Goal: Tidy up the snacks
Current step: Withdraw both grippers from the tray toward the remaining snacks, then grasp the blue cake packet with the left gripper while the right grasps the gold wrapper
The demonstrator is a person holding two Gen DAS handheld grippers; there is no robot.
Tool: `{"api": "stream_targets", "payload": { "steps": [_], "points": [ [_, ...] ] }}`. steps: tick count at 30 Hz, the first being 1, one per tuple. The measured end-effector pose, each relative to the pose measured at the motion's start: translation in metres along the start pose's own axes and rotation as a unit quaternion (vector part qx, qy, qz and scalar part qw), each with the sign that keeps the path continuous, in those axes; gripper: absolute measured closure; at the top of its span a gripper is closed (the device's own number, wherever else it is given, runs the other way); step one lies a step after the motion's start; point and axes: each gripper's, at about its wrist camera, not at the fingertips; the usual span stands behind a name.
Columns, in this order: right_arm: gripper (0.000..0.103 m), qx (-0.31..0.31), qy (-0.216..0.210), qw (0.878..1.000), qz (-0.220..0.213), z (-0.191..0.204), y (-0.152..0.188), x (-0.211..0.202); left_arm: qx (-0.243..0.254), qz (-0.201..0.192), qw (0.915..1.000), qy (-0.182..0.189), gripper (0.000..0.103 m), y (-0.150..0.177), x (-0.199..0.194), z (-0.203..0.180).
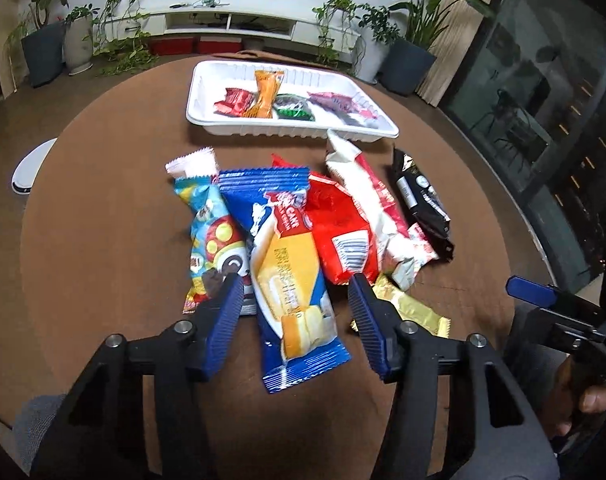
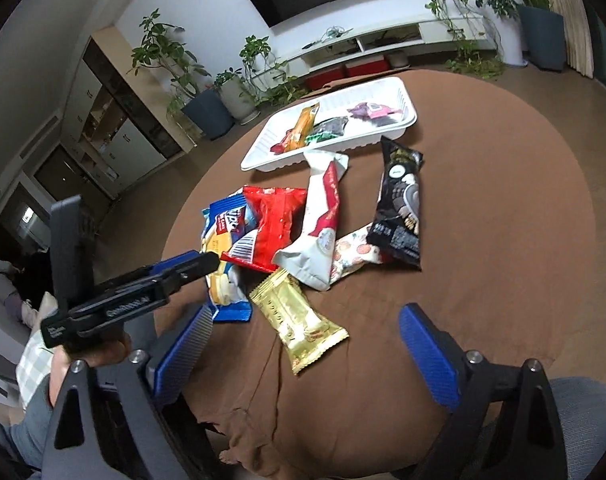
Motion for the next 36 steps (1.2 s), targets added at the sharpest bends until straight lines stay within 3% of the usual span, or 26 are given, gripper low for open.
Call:
{"api": "stream_targets", "payload": {
  "steps": [21,23,25,36],
  "points": [
    [0.006,-0.017,0.016,1.0,0.014,0.001,0.01,0.006,0.023,0.046,0.9987,0.0,0.05,-0.015,0.04,-0.003],
    [0.006,-0.021,0.017,0.999,0.016,0.003,0.011,0.006,0.036,0.053,0.9979,-0.004,0.056,-0.018,0.045,-0.004],
    [0.006,-0.024,0.018,0.999,0.017,0.004,0.012,0.006,0.036,0.058,0.9977,-0.002,0.072,-0.019,0.048,-0.001],
    [0.006,-0.031,0.028,0.999,0.019,0.005,0.014,0.008,0.053,0.051,0.9972,0.013,0.078,-0.017,0.041,0.003]
  ]
}}
Point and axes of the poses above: each gripper's, at about its wrist camera, not at the fingertips, and x roughly the way its jaws point, z to its left, y to its underside, and after that the axes turned 6 degrees about -z, right-handed
